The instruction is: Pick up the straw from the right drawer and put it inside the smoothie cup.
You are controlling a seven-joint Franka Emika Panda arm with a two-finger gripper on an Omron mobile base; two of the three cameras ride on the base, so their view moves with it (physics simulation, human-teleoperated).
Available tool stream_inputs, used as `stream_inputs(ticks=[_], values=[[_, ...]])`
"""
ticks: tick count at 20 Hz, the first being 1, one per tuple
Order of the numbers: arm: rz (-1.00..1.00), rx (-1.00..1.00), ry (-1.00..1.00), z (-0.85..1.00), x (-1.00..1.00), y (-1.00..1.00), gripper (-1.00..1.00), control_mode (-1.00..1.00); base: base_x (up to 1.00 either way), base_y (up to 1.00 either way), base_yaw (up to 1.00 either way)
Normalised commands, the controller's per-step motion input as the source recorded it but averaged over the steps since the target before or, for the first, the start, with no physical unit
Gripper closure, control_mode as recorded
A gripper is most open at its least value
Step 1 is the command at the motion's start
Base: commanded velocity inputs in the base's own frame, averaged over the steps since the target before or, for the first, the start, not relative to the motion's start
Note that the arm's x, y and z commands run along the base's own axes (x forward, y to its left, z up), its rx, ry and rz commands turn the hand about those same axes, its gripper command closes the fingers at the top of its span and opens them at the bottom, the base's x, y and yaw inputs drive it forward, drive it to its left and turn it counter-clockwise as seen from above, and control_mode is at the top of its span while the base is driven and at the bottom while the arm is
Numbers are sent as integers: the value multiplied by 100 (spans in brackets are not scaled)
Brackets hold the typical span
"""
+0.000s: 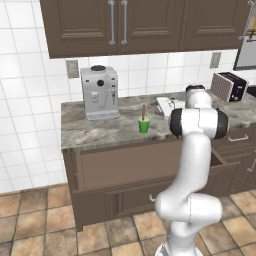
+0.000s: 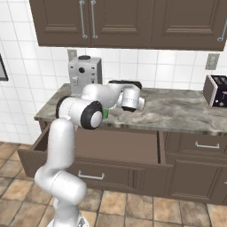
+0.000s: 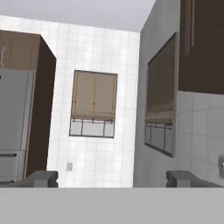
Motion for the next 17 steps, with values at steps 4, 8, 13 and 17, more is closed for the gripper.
stream_inputs(ticks=[4,8,13,17], values=[[0,-6,-17,40,-100,0,-100,-100,0,0,0],[0,-3,-22,30,-100,-1,-100,-100,0,0,0],[-1,-1,-30,20,-100,-2,-100,-100,0,0,0],[0,-2,-33,32,-100,0,-100,-100,0,0,0]])
